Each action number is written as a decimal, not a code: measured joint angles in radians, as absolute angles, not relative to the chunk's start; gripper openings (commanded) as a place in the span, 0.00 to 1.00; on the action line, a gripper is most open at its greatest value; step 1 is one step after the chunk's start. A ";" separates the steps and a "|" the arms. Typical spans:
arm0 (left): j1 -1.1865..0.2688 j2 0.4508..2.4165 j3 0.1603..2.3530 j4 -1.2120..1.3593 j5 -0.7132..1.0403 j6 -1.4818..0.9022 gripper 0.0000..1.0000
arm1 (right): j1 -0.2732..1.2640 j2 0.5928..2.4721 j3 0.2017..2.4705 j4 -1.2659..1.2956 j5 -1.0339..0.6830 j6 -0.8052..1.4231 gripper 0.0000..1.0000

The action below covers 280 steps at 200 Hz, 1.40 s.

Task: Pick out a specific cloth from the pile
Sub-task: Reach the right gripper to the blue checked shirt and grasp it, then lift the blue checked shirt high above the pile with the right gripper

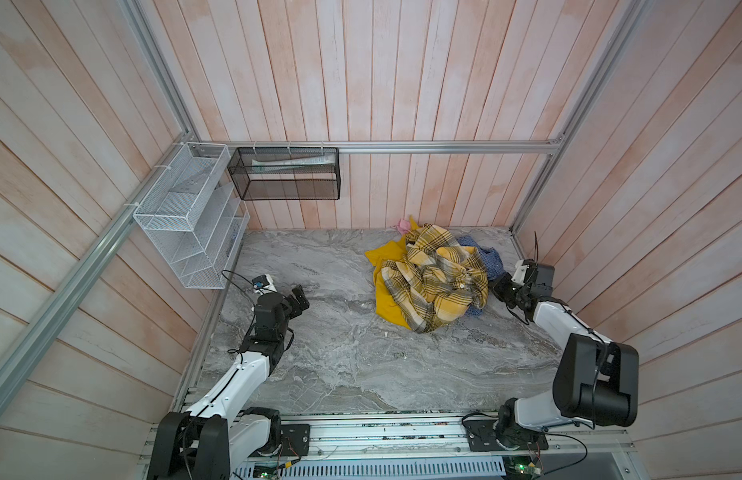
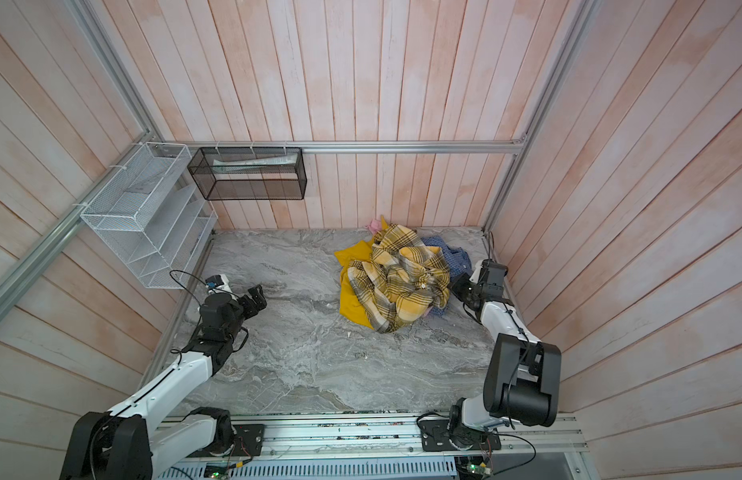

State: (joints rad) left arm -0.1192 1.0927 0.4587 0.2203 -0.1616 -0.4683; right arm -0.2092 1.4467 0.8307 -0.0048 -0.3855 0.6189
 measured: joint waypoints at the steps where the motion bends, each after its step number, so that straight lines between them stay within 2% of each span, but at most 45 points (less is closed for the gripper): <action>1: -0.119 1.093 0.459 0.220 -0.162 -0.468 1.00 | -0.209 1.443 0.830 -0.005 -0.384 0.619 0.00; 48: -0.120 1.093 0.459 0.218 -0.161 -0.468 1.00 | -0.192 1.325 0.833 -0.009 -0.343 0.588 0.00; 280: -0.134 1.120 0.459 0.217 -0.137 -0.469 1.00 | 0.013 1.119 1.064 -0.026 -0.191 0.384 0.00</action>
